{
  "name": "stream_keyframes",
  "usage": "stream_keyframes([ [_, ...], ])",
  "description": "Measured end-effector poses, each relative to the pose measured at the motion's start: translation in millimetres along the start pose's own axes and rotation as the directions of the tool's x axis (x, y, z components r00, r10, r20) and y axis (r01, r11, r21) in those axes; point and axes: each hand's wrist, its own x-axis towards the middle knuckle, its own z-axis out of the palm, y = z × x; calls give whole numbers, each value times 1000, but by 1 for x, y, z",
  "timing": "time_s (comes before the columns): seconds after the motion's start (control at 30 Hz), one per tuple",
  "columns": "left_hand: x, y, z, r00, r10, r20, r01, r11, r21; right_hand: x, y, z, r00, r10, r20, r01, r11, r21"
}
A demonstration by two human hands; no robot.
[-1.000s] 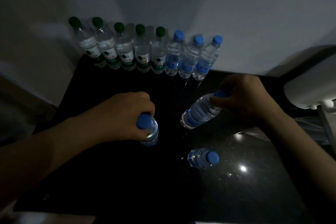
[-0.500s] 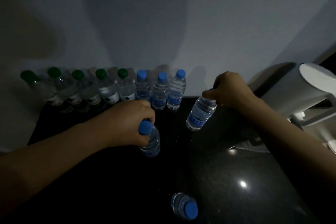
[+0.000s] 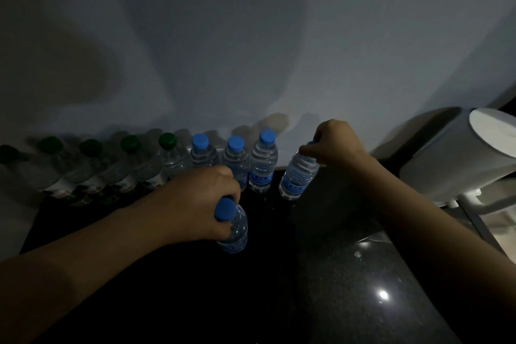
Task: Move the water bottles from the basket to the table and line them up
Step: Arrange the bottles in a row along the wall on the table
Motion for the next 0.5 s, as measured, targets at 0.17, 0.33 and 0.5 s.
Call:
stream_keyframes([
  [0.17, 4, -4, 3, 1000, 7, -21, -7, 1000, -22, 11, -3, 1, 1000, -12, 2, 12, 1000, 15],
  [0.33, 6, -9, 5, 1000, -7, -28, 6, 999, -37, 19, -8, 4, 1000, -13, 22, 13, 1000, 11],
  [0.5, 5, -13, 6, 999, -25, -27, 24, 999, -42, 26, -10, 9, 1000, -1, 30, 0, 1000, 16],
])
